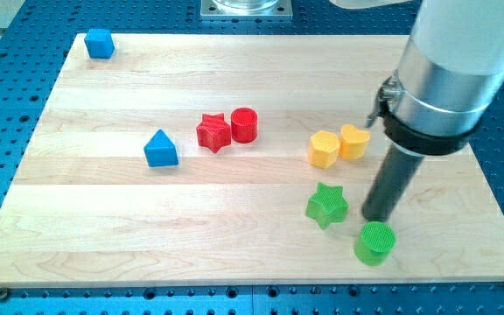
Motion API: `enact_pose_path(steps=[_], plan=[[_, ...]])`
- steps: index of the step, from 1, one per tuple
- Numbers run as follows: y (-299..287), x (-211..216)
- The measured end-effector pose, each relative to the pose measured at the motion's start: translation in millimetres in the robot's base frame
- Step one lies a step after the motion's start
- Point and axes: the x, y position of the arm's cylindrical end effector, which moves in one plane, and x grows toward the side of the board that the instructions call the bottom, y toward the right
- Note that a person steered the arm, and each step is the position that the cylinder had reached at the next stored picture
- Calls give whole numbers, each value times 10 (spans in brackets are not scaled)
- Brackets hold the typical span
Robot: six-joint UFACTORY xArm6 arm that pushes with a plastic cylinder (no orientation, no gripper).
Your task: Place the green star diagonally to the top left of the green circle
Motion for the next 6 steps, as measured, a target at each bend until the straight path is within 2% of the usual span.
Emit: enact_pose_path(steps=[1, 2, 4, 5, 6], plan=[[-486, -9], [-347, 131], [-1085, 101], [-1294, 354], [-1663, 283]])
